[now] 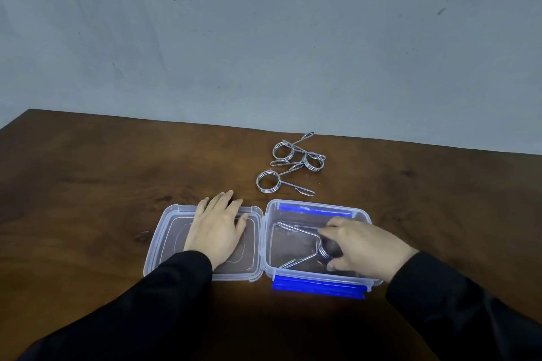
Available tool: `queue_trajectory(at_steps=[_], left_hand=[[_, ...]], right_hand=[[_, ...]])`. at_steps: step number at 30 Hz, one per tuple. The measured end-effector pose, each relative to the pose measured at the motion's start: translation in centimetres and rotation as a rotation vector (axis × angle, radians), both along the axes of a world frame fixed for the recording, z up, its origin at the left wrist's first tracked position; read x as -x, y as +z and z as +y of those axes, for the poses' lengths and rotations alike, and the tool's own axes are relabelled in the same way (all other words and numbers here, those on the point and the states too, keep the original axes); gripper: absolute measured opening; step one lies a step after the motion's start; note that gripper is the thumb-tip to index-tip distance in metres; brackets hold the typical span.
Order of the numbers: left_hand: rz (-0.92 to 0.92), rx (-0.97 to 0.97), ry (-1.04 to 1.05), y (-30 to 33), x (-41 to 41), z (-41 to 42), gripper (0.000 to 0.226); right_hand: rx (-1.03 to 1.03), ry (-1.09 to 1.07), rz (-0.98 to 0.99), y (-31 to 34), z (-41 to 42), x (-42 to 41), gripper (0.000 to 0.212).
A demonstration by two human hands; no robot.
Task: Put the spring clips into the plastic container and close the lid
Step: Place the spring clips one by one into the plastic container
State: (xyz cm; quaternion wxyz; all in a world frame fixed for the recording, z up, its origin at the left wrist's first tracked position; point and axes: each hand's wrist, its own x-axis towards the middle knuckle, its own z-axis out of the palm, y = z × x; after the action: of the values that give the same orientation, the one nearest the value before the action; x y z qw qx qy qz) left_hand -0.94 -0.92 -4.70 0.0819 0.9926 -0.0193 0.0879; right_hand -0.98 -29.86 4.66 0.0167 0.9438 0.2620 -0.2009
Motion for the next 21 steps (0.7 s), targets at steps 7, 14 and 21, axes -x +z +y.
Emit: queue_trajectory(at_steps=[7,14,21], left_hand=[[0.013,0.001,0.006,-0.2,-0.1,0.0,0.047],[-0.001,0.036,0.003,-0.4,-0.1,0.1,0.046],[0.009,0.044,0.009,-0.2,-0.2,0.1,0.046]], right_hand=[[-0.296,-0.091,-0.31,3.6,1.7,-5.3,0.03],[-0.127,0.036,-0.025,-0.2,6.2,-11.9,0.071],[-0.046,0.075,-0.161,-2.3,8.9,-13.1,0.027]])
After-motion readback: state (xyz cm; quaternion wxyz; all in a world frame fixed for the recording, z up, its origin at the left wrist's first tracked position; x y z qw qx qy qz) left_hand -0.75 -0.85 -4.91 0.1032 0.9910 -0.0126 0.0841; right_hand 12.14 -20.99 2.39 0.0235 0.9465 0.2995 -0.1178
